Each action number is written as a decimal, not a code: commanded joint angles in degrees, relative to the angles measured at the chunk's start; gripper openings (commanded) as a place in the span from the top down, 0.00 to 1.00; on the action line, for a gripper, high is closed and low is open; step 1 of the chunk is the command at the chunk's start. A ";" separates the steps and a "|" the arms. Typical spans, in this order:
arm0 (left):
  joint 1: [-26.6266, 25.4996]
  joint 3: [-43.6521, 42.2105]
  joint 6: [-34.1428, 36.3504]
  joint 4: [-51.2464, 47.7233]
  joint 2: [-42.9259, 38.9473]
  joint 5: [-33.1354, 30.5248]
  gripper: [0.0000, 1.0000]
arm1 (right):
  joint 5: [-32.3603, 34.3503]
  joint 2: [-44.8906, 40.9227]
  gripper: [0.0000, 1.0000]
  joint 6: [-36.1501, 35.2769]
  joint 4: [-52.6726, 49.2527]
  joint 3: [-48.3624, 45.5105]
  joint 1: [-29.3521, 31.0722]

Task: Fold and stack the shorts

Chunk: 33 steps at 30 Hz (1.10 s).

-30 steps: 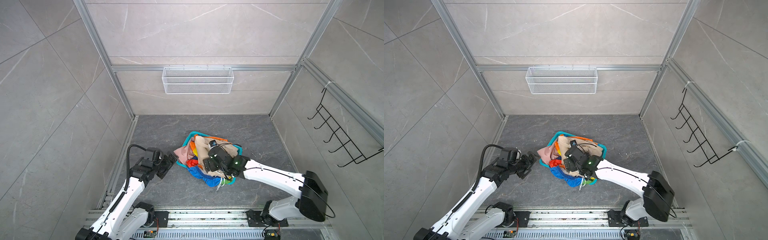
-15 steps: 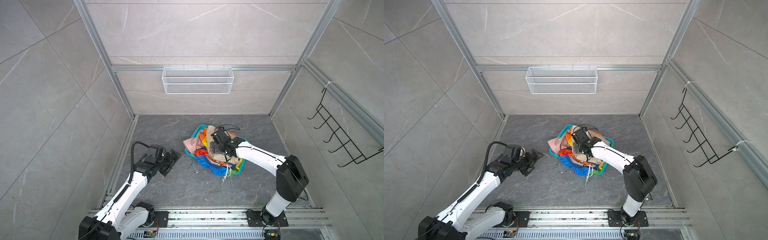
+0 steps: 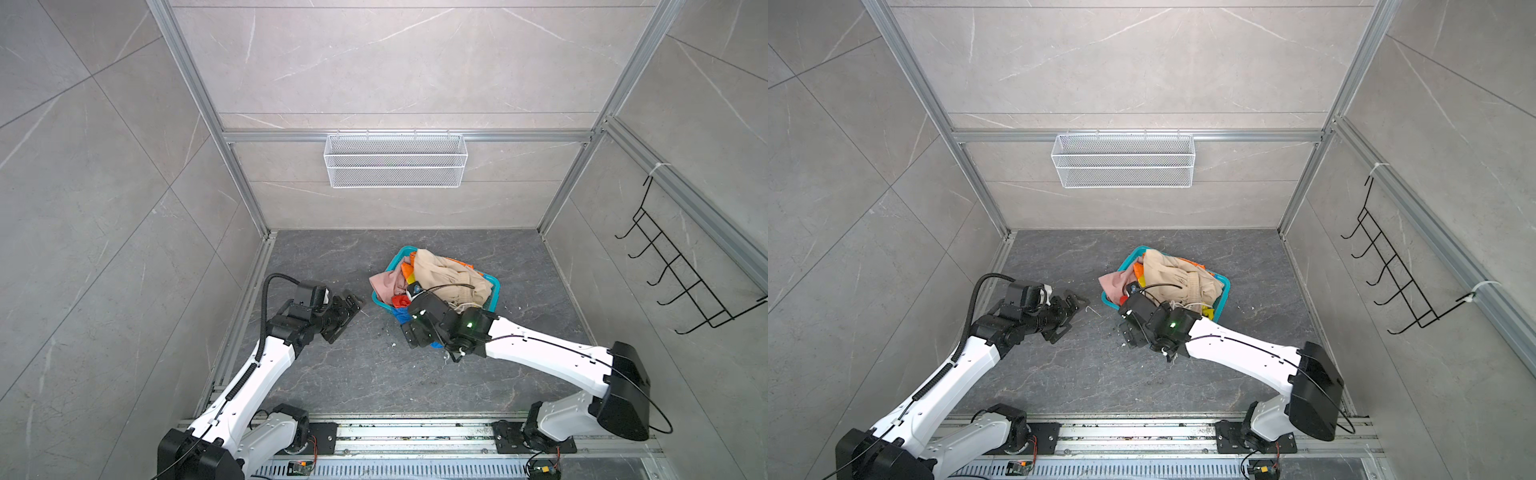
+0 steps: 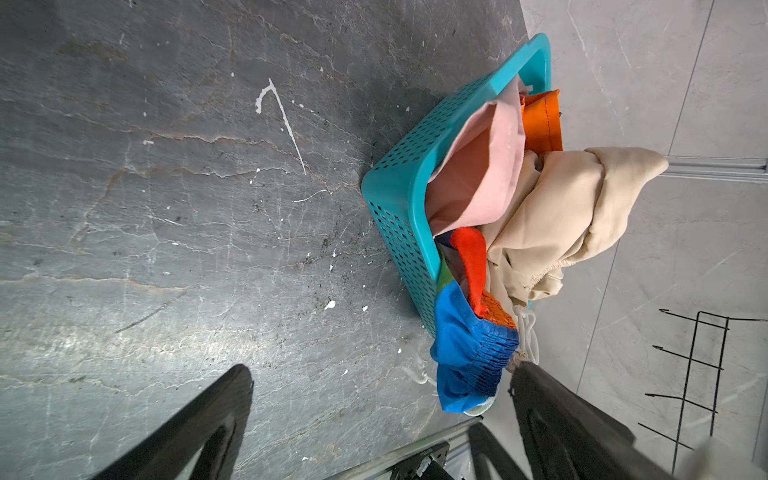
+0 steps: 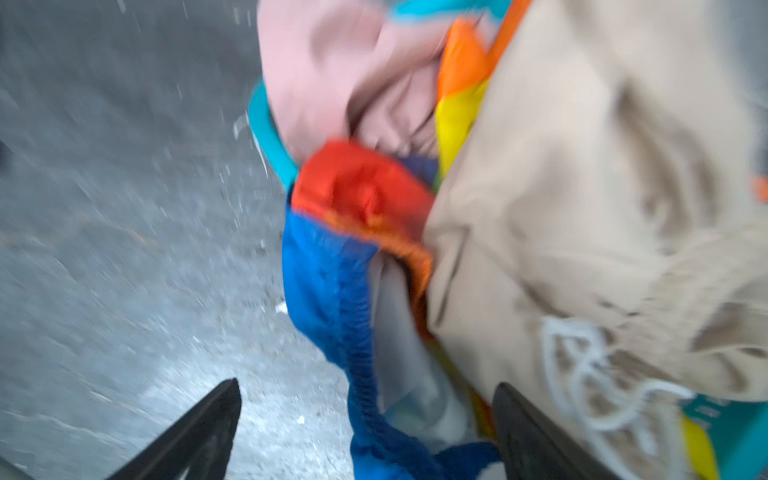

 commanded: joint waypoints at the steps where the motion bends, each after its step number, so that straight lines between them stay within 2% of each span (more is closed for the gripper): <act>1: -0.26 1.27 1.42 -1.36 -1.58 1.03 0.00 | 3.58 3.40 0.08 -1.19 0.19 -0.53 0.06; 9: -0.39 0.43 0.93 -1.12 -2.92 1.81 0.00 | 10.09 13.14 0.20 -5.31 0.83 2.82 -0.24; 13: -0.48 -0.61 0.24 -0.04 -3.18 2.31 0.00 | 10.02 16.54 0.46 -6.73 1.73 3.64 -1.86; 18: -0.74 -1.44 -1.24 2.09 -3.10 2.93 0.00 | 9.12 15.94 0.59 -8.06 3.08 4.01 -6.20; 23: -2.72 0.00 -1.20 2.48 -2.33 1.39 0.00 | 7.25 15.43 0.73 -10.98 3.28 6.60 -13.78; 28: -6.97 2.06 -2.35 3.90 -0.07 0.02 0.00 | 4.85 16.72 0.75 -14.81 5.52 9.36 -22.89; 33: -10.71 6.33 -3.11 4.56 4.00 -0.99 0.00 | 4.89 19.29 0.83 -17.33 8.18 12.70 -30.36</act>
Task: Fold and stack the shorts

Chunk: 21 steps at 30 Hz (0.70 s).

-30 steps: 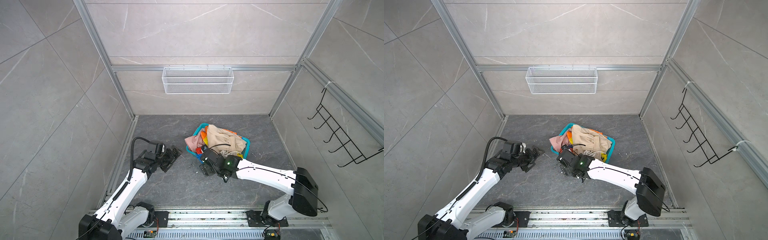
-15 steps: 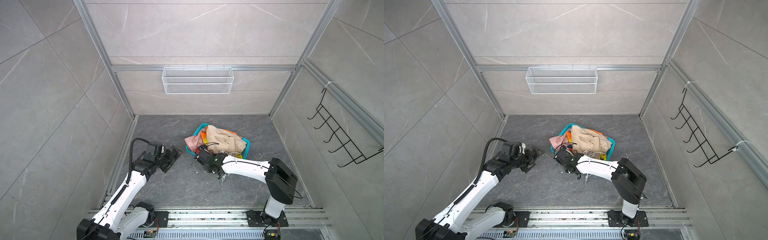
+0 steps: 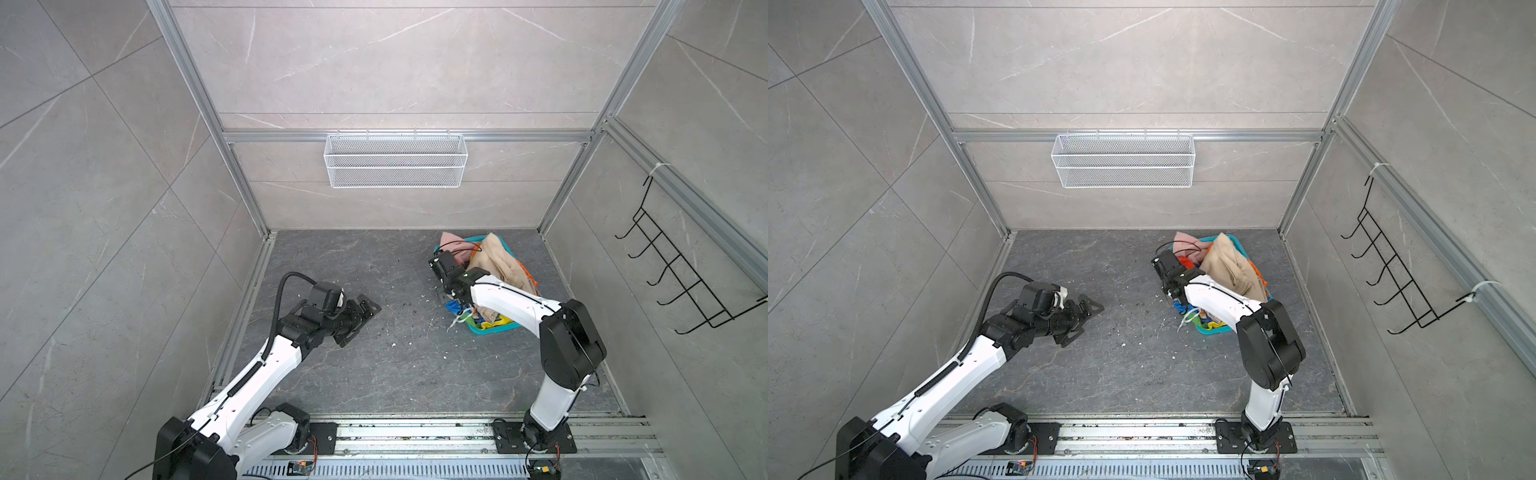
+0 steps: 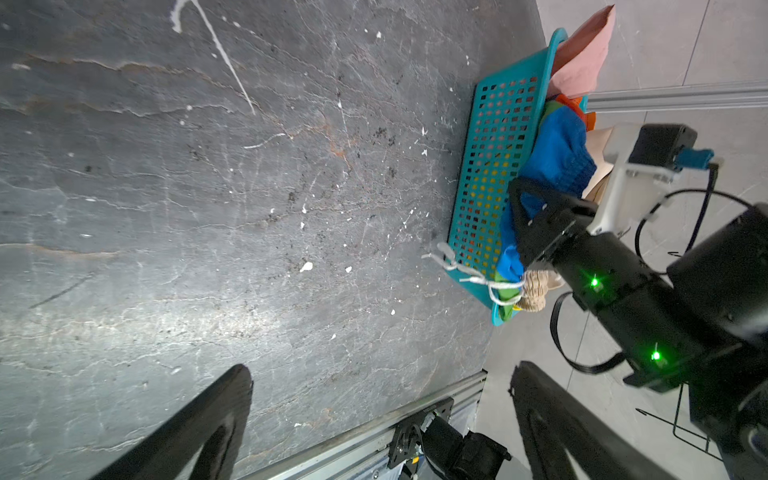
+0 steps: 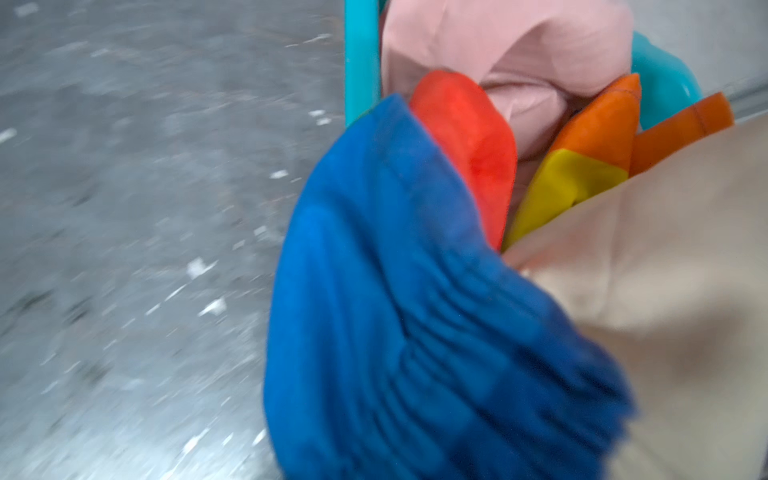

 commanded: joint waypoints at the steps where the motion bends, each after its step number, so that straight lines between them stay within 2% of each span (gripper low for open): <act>1: -1.73 5.19 -0.93 3.02 2.12 -1.00 0.00 | 1.16 2.67 0.84 -3.29 3.52 3.79 -2.97; 5: -2.60 9.36 -1.02 2.71 6.28 -1.04 0.00 | 4.72 7.68 0.86 -9.13 4.65 9.14 -5.19; 11: -3.42 17.88 -0.53 0.06 13.34 0.26 0.00 | 5.68 13.72 0.89 -14.77 6.28 14.27 -10.56; 21: -4.21 26.65 0.79 -2.33 20.69 0.27 0.00 | 5.11 16.05 0.88 -18.18 11.53 12.49 -17.70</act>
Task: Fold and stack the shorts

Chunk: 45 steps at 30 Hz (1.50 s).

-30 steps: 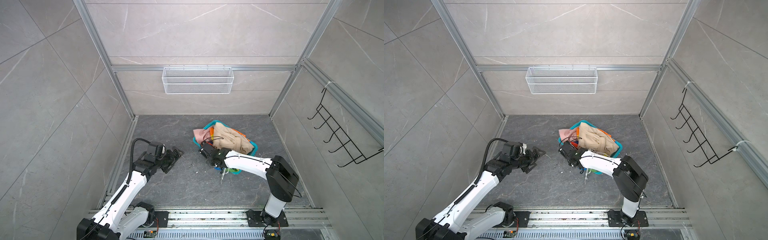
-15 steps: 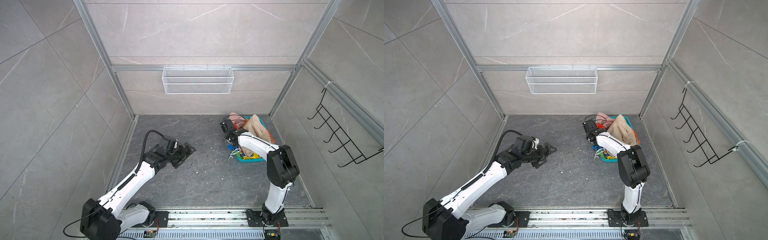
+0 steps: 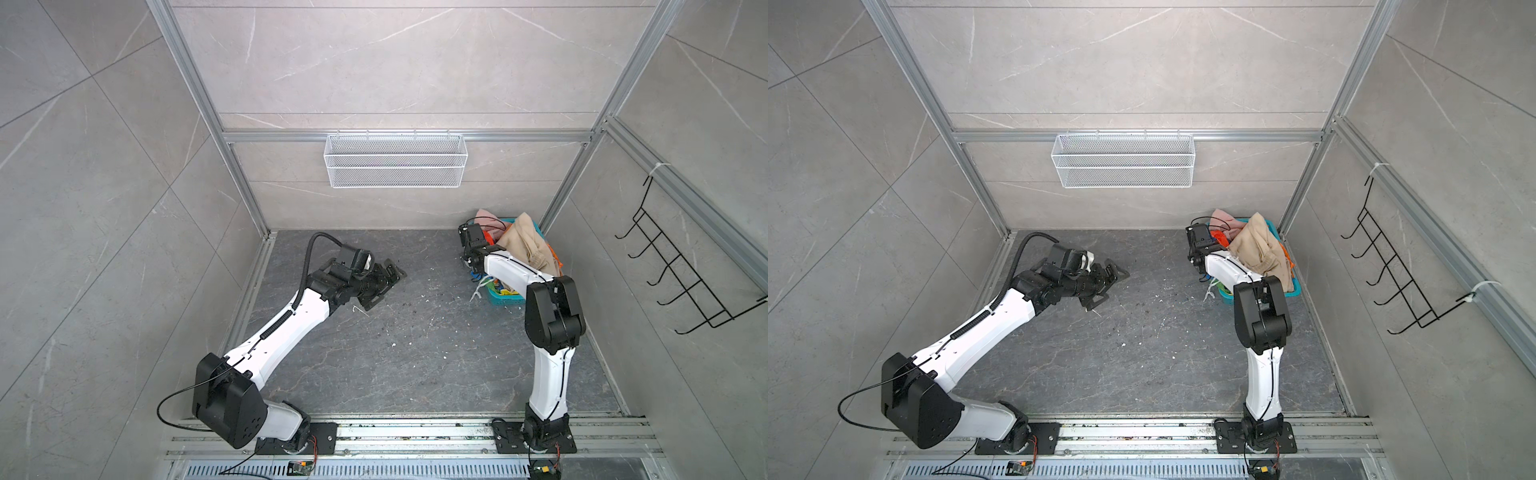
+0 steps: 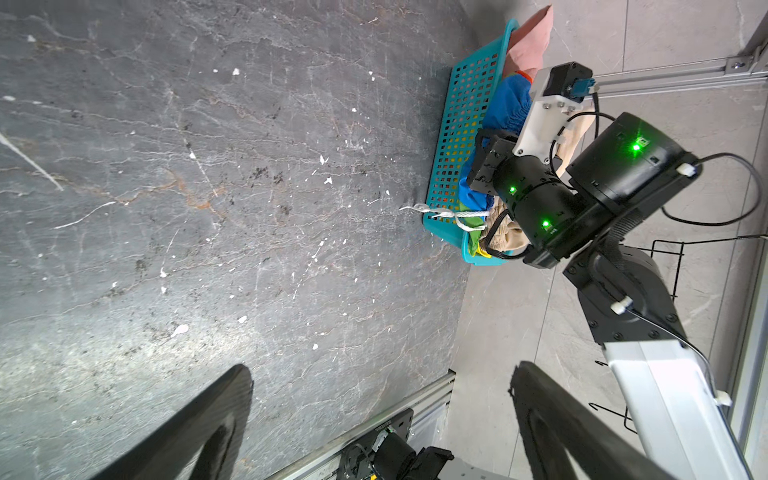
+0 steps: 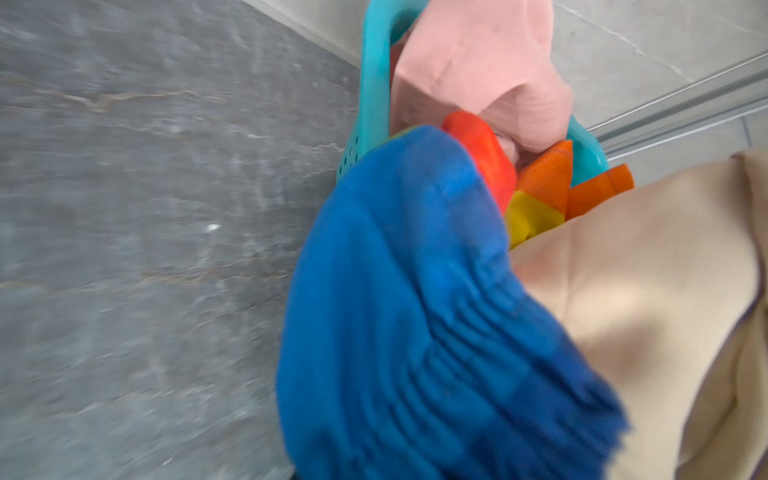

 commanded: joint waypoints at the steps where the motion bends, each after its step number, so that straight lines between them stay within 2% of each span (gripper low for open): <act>1: -0.26 2.92 1.35 -1.15 1.80 0.46 0.00 | 0.04 1.06 0.87 -2.03 2.55 -2.63 -1.98; 10: -0.61 6.05 1.29 -0.25 7.11 1.86 0.00 | -0.11 -2.09 0.83 -4.49 7.77 -8.83 -2.26; 19: -0.69 5.33 1.16 -0.12 6.22 1.70 0.00 | 0.56 -9.42 0.82 -1.79 8.77 -16.30 -2.58; 21: -0.69 5.02 1.28 0.08 5.70 1.52 0.00 | 0.15 -10.46 0.73 -0.85 8.08 -16.71 -2.56; 25: -0.65 5.15 1.93 0.17 4.93 1.50 0.00 | -4.01 -13.34 0.48 3.09 3.25 -14.34 -2.55; 28: -0.65 5.58 3.16 0.35 4.53 0.74 0.00 | -8.69 -17.92 0.23 7.61 -0.30 -13.15 -2.56; 31: -0.68 6.87 5.29 0.20 5.11 0.59 0.00 | -11.81 -23.88 0.07 13.96 -3.82 -12.52 -2.87; 34: -0.91 8.80 7.96 -0.91 6.31 -0.51 0.00 | -15.46 -29.49 0.01 22.51 -8.92 -12.62 -4.09; 38: -1.66 11.41 9.94 -1.41 8.95 -1.02 0.00 | -18.70 -34.18 0.01 29.93 -13.63 -14.06 -6.59; 42: -4.20 16.57 12.60 -3.22 13.07 -0.49 0.00 | -24.11 -33.49 0.01 35.36 -19.09 -13.80 -14.10; 45: -6.78 21.49 15.94 -7.23 16.43 -1.15 0.00 | -34.13 -33.34 0.06 39.72 -18.39 -16.75 -21.30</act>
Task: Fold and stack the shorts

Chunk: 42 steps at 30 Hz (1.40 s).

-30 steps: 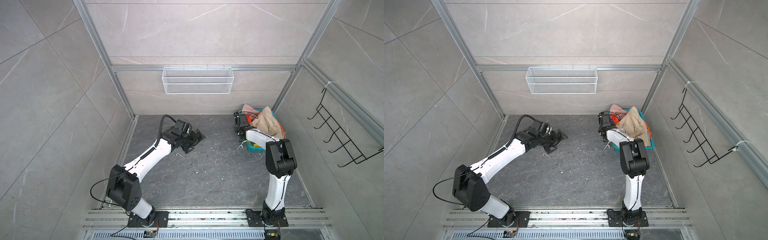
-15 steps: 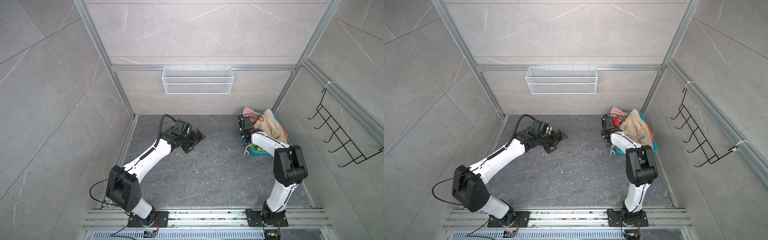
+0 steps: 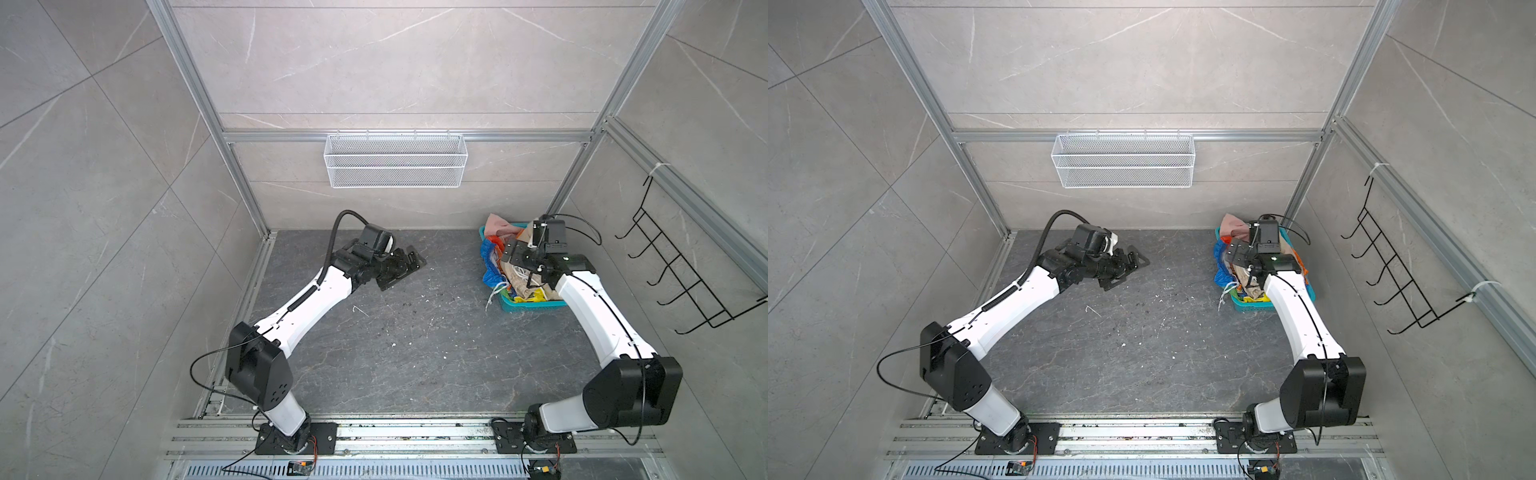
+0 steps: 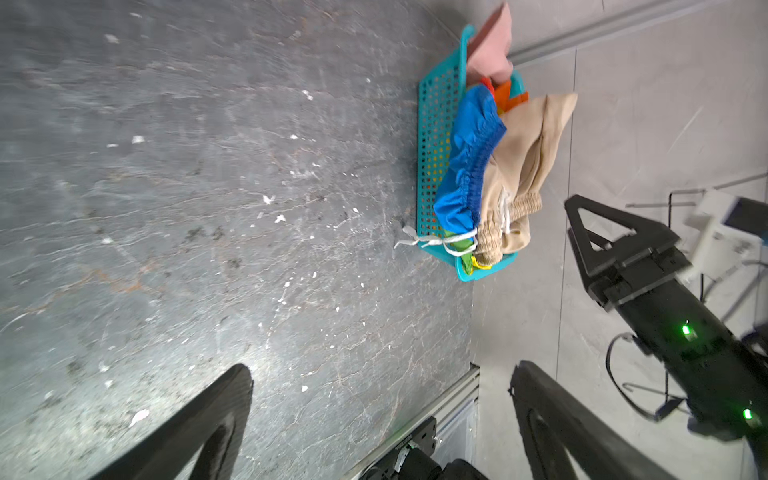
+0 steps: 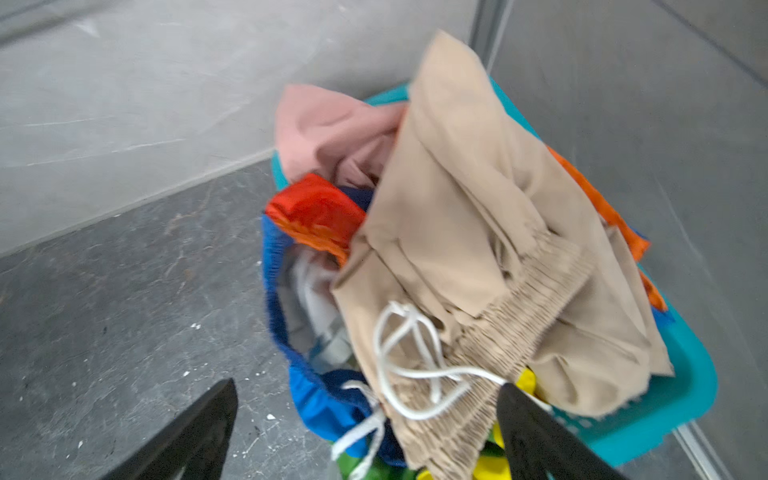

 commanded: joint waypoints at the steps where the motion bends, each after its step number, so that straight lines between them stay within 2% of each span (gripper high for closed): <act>1: -2.73 5.15 5.83 -5.19 2.90 -0.83 0.00 | -11.28 1.62 0.08 7.58 -4.97 -2.48 -5.38; 9: -3.70 6.33 5.89 -6.30 5.63 0.26 0.00 | -15.47 4.67 0.19 7.99 -2.32 -5.58 -5.74; 13: -3.79 5.58 5.94 -6.88 5.12 -0.56 0.00 | -17.63 7.71 0.35 9.42 -1.11 -5.56 -6.22; 16: -3.84 4.46 5.65 -6.90 4.63 -0.88 0.00 | -16.57 8.28 0.46 10.20 -0.23 -6.06 -6.21; 19: -3.79 3.81 5.53 -7.00 4.28 -1.12 0.00 | -15.36 9.05 0.52 10.14 0.04 -6.22 -6.38; 26: -3.76 4.07 5.27 -7.47 4.01 -1.93 0.00 | -13.19 8.43 0.83 10.00 0.81 -7.14 -7.36; 31: -3.81 4.40 5.05 -7.56 3.84 -2.20 0.00 | -13.18 7.66 0.90 9.96 0.06 -5.49 -7.82; 36: -3.61 8.54 7.84 -11.37 3.84 -4.48 0.00 | -13.00 5.39 0.93 10.47 -3.10 2.62 -7.92; 42: -0.84 16.56 11.59 -16.47 2.74 -5.98 0.00 | -15.44 3.88 0.97 11.79 -8.02 23.97 -6.35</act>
